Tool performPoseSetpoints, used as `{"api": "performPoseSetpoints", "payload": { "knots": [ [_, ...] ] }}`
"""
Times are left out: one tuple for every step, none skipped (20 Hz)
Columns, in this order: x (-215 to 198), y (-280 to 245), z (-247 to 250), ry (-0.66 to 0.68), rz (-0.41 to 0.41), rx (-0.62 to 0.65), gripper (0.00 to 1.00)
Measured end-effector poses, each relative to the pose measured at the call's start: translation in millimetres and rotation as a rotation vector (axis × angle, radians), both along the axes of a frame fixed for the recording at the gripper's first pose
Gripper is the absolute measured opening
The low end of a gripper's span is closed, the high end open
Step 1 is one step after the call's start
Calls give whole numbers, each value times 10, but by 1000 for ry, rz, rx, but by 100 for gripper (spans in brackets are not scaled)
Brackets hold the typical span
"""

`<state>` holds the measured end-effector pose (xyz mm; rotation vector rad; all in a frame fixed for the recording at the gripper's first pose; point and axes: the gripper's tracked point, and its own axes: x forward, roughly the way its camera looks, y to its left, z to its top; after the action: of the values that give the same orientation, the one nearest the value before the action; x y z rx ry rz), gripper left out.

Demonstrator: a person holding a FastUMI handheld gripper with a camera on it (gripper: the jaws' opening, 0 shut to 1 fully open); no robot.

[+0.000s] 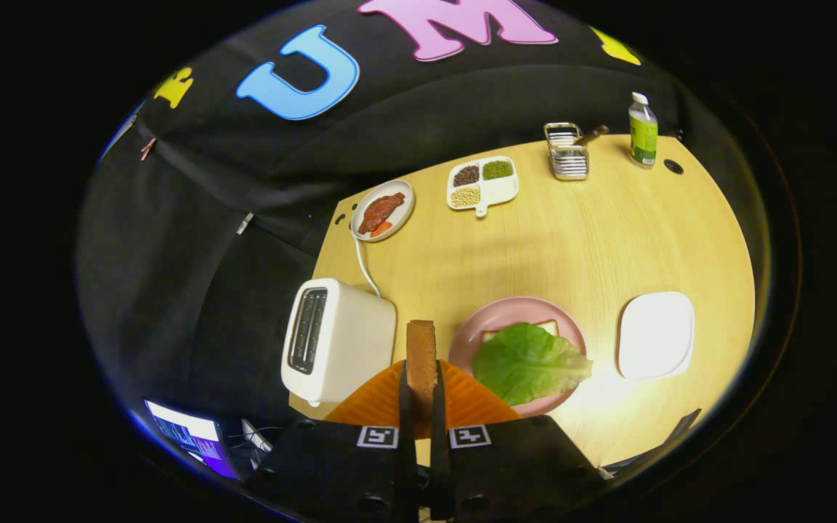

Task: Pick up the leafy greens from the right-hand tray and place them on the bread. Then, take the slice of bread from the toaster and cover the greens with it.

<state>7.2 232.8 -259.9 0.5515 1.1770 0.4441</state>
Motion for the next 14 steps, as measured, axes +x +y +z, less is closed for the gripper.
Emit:
{"api": "performPoseSetpoints", "payload": {
  "knots": [
    [12,-26,-111,10,-5,19,11],
    [-2,-75,-228,25,-9,30,11],
    [-15,-122,-345,36,-13,31,11],
    [-19,-160,-475,47,-16,31,11],
    [-17,-171,-543,55,-16,36,11],
    [-26,-167,-613,65,-19,51,11],
    [-30,-163,-673,75,-23,76,11],
    [-22,-159,-739,86,-28,93,11],
    [-13,-197,-835,94,-34,94,11],
    [-5,-244,-931,98,-39,83,11],
    [3,-307,-1028,100,-40,66,11],
    [7,-357,-1114,108,-45,60,11],
    [12,-392,-1188,126,-55,68,11],
    [-3,-439,-1264,151,-70,79,11]
  ]
}}
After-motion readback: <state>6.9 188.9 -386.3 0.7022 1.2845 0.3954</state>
